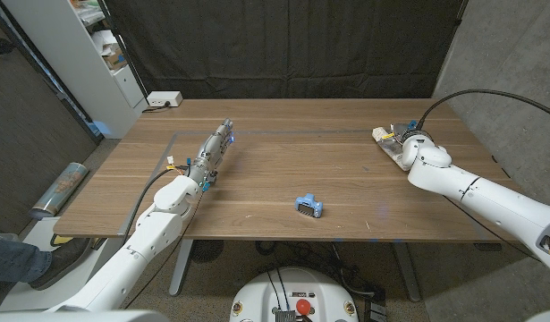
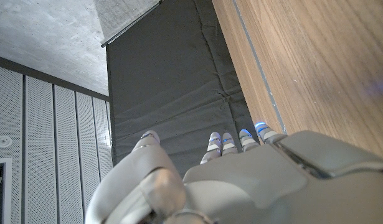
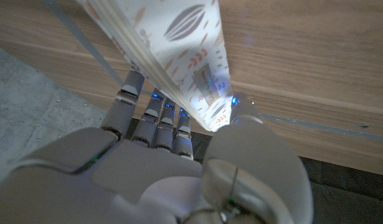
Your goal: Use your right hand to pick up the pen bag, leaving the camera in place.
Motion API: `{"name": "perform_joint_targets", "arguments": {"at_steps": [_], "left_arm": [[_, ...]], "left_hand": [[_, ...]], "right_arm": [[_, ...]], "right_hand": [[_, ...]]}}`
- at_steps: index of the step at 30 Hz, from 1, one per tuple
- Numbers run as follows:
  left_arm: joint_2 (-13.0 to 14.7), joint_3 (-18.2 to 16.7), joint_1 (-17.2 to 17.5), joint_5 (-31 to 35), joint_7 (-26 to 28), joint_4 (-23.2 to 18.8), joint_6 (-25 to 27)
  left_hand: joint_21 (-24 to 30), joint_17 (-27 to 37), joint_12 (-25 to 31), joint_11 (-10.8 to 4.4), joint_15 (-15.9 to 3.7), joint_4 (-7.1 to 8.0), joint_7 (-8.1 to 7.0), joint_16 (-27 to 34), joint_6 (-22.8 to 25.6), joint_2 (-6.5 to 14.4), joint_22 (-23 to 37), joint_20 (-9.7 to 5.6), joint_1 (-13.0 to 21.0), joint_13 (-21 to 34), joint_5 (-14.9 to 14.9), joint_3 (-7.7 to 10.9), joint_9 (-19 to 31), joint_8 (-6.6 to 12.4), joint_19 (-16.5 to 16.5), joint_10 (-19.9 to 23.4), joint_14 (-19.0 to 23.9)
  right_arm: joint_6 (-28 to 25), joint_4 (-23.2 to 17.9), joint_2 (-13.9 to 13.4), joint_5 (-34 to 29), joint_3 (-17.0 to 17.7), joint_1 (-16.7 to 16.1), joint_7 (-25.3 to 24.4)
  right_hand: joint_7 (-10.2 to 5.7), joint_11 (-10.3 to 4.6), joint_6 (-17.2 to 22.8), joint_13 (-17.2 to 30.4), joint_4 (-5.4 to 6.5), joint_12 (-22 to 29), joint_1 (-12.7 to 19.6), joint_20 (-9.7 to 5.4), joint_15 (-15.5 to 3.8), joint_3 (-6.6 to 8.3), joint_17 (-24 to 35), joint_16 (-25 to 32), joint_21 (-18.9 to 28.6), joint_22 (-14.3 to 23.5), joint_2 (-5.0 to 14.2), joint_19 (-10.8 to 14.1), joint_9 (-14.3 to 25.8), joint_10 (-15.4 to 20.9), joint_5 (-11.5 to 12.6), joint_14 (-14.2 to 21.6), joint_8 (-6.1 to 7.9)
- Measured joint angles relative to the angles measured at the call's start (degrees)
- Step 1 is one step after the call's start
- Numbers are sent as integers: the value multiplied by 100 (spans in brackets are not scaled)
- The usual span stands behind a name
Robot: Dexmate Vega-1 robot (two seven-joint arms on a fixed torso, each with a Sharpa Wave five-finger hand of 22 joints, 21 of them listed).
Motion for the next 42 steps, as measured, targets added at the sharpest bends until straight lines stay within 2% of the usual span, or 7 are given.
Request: {"name": "perform_joint_targets", "arguments": {"at_steps": [3,13,19,25,32,38,42], "left_arm": [[0,-3,14,-4,0,0,0],[23,-30,32,-7,13,-29,1],[31,-34,32,-7,18,-44,16],[34,-35,31,-4,28,-51,42],[25,-27,18,2,34,-52,51],[18,-16,14,6,41,-52,60],[15,-13,14,9,44,-55,61]], "left_hand": [[0,0,0,0,0,0,0,0,0,0,0,0,0,0,0,0,0,0,0,0,0],[-41,0,0,0,0,0,0,0,0,0,0,0,0,0,0,0,0,0,0,0,0],[-41,0,0,0,0,0,0,0,0,0,0,-1,0,0,0,0,0,0,0,0,0],[-41,0,0,0,0,0,0,0,0,0,29,-1,0,0,0,0,29,0,0,0,0],[-63,0,0,0,0,0,0,0,0,0,29,-1,0,0,0,1,13,0,0,0,0],[-63,0,0,0,0,-25,0,0,0,0,29,-1,0,0,0,-25,13,0,0,0,0],[-63,0,0,0,0,-25,0,0,0,0,29,-1,0,0,0,-25,13,0,0,0,0]], "right_arm": [[-3,-1,2,-37,-30,7,8],[-4,103,81,-126,-97,71,31],[6,153,120,-161,-113,93,31],[30,197,146,-196,-117,108,23],[44,227,156,-228,-118,112,-4],[51,232,158,-251,-113,99,-51],[54,230,158,-265,-88,65,-123]], "right_hand": [[10,12,52,0,-30,0,63,-60,-12,30,-9,0,0,0,-1,60,0,30,0,12,0],[-12,-60,173,-1,-109,0,243,-101,-62,109,-9,45,0,0,0,101,0,123,-49,143,0],[-56,-91,396,-1,-115,0,313,-164,-114,150,7,85,0,0,-7,163,-1,340,-83,341,63],[-92,-92,793,-1,-127,44,471,-234,-230,224,7,150,0,1,27,295,4,623,-155,590,151],[-135,-127,1218,-1,-140,88,607,-336,-263,300,34,196,0,1,59,397,3,948,-200,823,248],[-162,-183,1437,-1,-135,88,667,-398,-287,351,33,235,0,16,60,459,2,1087,-240,1008,291],[-234,-262,1778,-2,-116,192,759,-461,-306,418,33,240,0,16,58,521,-1,1485,-288,1251,358]]}}
